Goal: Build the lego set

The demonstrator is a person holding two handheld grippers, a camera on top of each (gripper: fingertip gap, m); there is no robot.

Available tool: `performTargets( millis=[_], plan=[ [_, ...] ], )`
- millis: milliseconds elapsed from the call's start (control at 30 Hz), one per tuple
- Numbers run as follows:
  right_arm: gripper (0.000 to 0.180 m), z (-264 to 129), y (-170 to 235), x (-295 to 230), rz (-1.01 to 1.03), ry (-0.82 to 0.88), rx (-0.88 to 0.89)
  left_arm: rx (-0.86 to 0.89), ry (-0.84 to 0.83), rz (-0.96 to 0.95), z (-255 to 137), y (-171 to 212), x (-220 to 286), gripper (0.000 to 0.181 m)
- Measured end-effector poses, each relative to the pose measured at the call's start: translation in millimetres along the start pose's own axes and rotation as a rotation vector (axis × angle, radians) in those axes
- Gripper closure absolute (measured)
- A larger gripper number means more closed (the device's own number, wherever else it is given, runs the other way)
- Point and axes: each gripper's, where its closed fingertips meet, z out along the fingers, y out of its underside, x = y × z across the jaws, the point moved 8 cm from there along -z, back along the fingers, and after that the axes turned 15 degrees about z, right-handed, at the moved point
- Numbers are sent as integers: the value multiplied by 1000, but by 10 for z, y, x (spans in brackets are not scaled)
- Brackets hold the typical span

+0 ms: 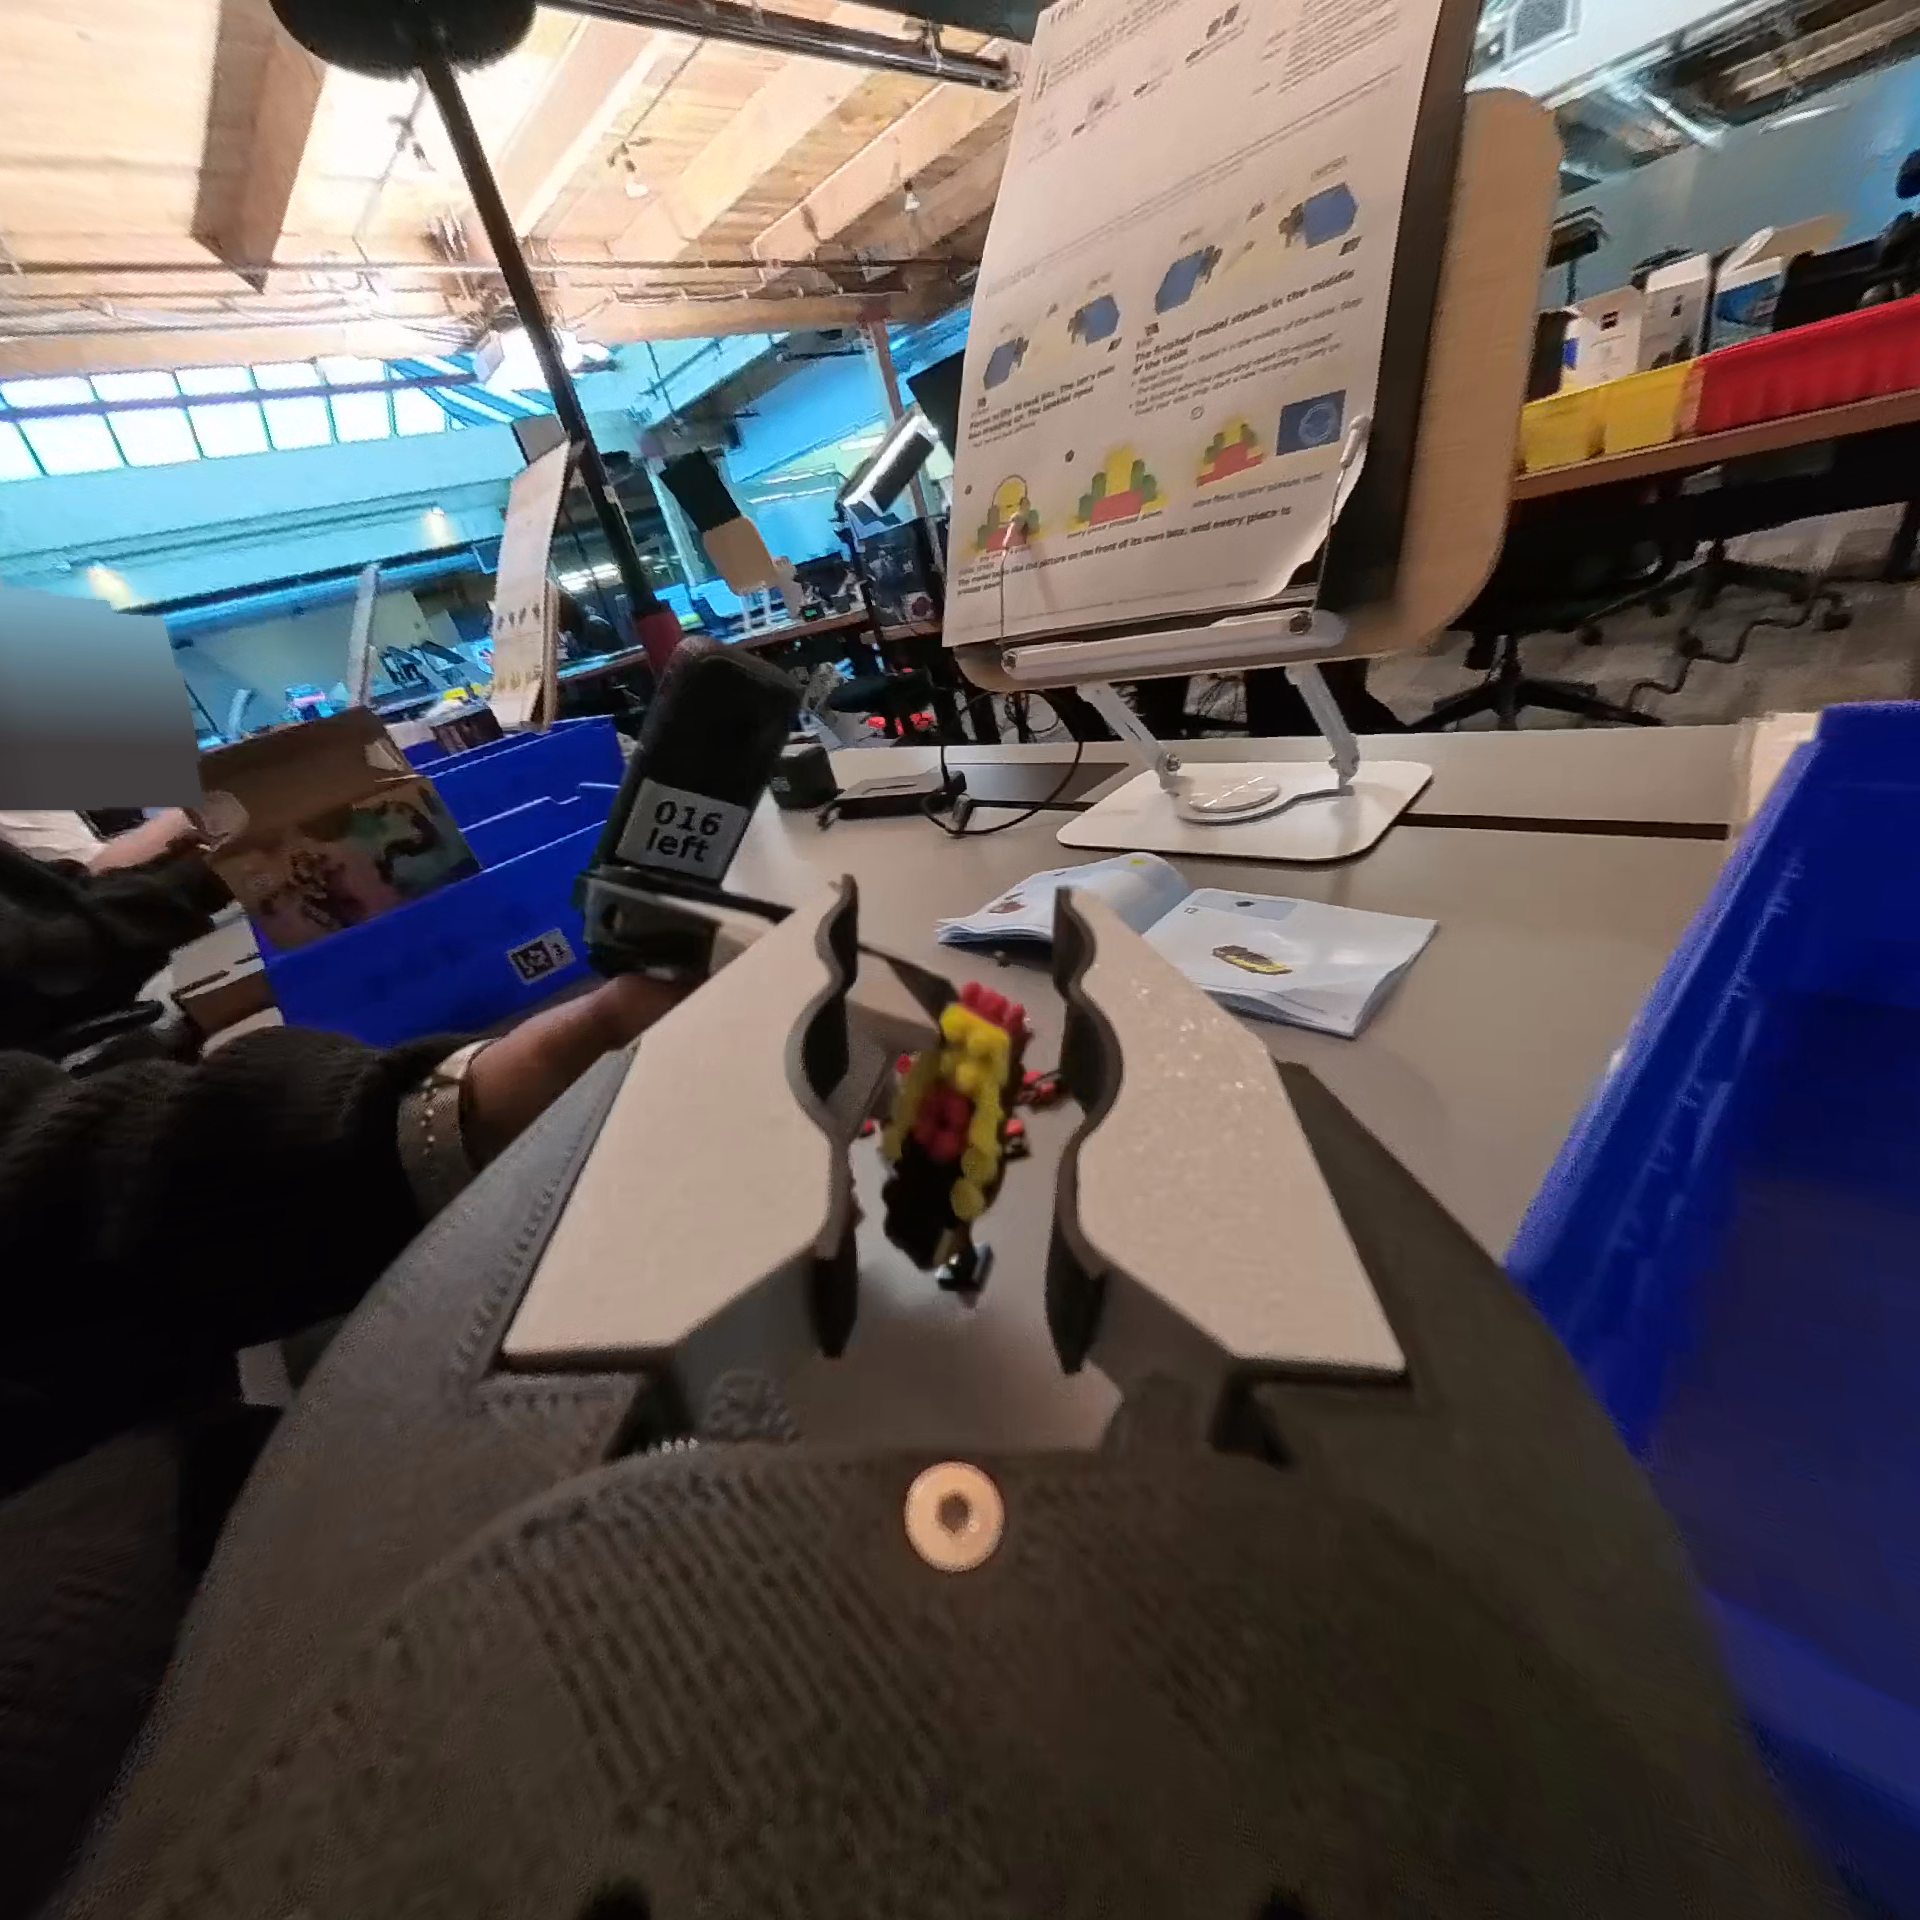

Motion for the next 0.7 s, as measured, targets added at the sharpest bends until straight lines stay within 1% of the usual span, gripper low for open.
performTargets(
  millis=[33, 100, 200, 267, 333, 400, 500, 700],
  plan=[
    [144, 1, 16, -1, 8, -8, -7, 36, 22, -25, -29, -25, 14, 172],
    [151, 34, 73, 11, 2, -6, -61, 98, 97, -64, -71, -115, 19, 172],
    [151, 80, 87, -2, -11, -18, -92, 114, 170, -47, -124, -146, -17, 172],
    [155, 98, 54, -19, -2, -53, -69, 119, 170, -43, -183, -141, -43, 173],
    [165, 153, 68, -19, 38, -121, -99, 159, 177, -37, -264, -170, -30, 173],
    [165, 238, 99, -36, 108, -212, -152, 158, 182, -9, -338, -179, 4, 173],
    [168, 358, 128, -72, 180, -309, -177, 118, 155, 73, -427, -152, 79, 172],
    [169, 600, 152, -160, 235, -455, -267, 180, 107, 91, -695, -145, 155, 173]
  ],
)
